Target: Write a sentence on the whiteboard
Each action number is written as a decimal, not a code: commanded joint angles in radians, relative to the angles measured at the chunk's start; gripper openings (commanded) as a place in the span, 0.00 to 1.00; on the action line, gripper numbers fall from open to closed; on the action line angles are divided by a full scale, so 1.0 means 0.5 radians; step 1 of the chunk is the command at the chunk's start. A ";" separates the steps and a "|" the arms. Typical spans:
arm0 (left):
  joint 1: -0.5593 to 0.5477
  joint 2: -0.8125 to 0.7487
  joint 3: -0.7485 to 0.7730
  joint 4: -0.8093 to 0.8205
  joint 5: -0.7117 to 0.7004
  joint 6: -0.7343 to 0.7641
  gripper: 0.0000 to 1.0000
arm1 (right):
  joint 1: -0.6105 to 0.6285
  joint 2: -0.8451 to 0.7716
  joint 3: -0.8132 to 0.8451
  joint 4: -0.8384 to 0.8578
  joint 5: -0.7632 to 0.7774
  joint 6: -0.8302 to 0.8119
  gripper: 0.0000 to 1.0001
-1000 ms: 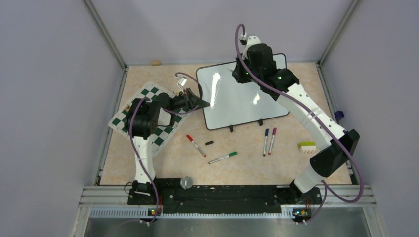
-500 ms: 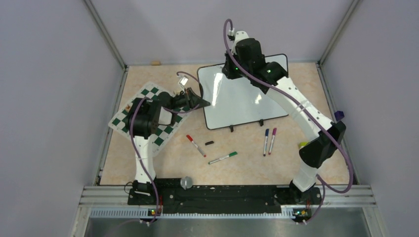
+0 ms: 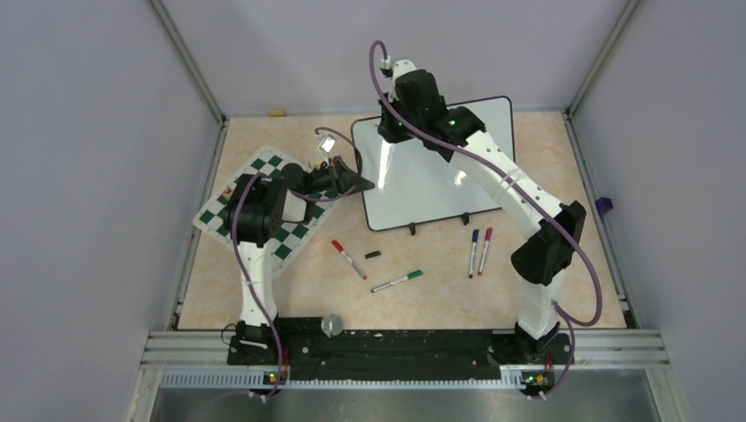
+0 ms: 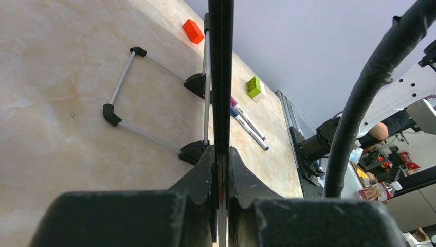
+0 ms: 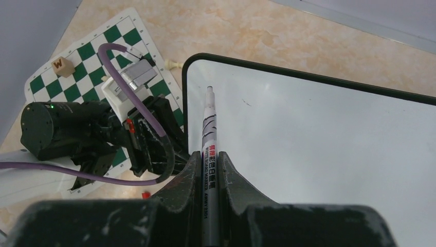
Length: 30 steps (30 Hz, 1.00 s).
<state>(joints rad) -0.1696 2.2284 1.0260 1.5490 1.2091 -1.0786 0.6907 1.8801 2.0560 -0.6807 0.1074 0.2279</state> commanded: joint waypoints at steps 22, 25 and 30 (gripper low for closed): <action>-0.049 0.061 0.091 0.142 0.205 -0.087 0.00 | 0.055 0.218 0.274 -0.009 0.135 -0.030 0.00; -0.048 0.058 0.093 0.141 0.207 -0.089 0.00 | 0.053 0.226 0.284 -0.013 0.134 -0.031 0.00; -0.047 0.055 0.086 0.142 0.210 -0.085 0.00 | 0.054 0.242 0.291 -0.013 0.128 -0.030 0.00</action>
<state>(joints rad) -0.1722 2.2494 1.0561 1.5532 1.2316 -1.0977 0.7071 1.9877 2.1426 -0.7033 0.1577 0.2268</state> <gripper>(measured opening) 0.078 0.088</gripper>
